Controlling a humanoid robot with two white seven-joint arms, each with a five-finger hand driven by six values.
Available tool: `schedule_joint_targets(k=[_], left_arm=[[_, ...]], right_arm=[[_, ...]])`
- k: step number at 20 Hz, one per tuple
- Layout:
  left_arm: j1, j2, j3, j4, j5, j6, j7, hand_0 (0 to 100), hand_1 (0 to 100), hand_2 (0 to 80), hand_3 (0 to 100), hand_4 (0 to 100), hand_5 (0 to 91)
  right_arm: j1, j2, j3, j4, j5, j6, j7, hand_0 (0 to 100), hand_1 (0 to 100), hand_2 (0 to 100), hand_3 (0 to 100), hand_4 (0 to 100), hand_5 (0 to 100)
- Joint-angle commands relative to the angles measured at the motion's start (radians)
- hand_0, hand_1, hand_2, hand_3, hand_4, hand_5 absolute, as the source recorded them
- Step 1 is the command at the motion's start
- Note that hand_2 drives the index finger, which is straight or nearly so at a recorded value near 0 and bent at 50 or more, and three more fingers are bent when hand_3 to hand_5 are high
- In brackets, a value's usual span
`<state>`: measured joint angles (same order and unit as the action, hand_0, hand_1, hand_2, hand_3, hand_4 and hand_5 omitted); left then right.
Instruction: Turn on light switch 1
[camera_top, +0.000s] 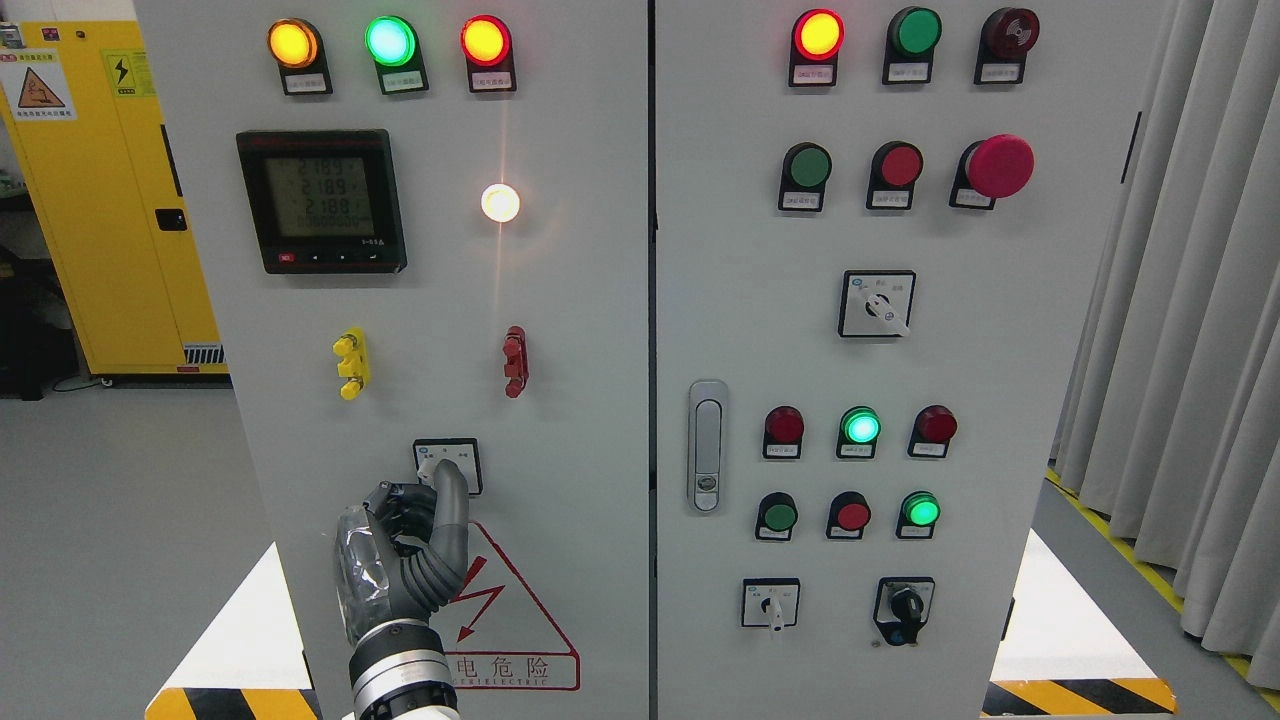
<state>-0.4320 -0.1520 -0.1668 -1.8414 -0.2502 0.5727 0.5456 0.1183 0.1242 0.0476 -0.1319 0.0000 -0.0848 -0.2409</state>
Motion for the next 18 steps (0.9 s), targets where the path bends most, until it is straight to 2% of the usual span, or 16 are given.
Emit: schedule_joint_targets(k=[1,5,18], left_arm=[[-0.001,0.000,0.000,0.001,0.000,-0.008,-0.009,27,43,64.5,87,81,75.1],[0.001,0.000,0.000,0.001,0.000,-0.008,-0.009,21,43,64.6,87,81,74.9],[0.044,0.005,-0.010,-0.018,0.000,-0.019,-0.007,17,44,65.1,87,81,74.8]], right_arm=[[0.000,0.000,0.000,0.000,-0.029,0.000,0.000,0,50,4,0,0,0],[0.000,0.000,0.000,0.000,-0.029,0.000,0.000,0,50,4,0,0,0],[0.000,0.000,0.000,0.000,-0.029,0.000,0.000,0,50,4,0,0,0]])
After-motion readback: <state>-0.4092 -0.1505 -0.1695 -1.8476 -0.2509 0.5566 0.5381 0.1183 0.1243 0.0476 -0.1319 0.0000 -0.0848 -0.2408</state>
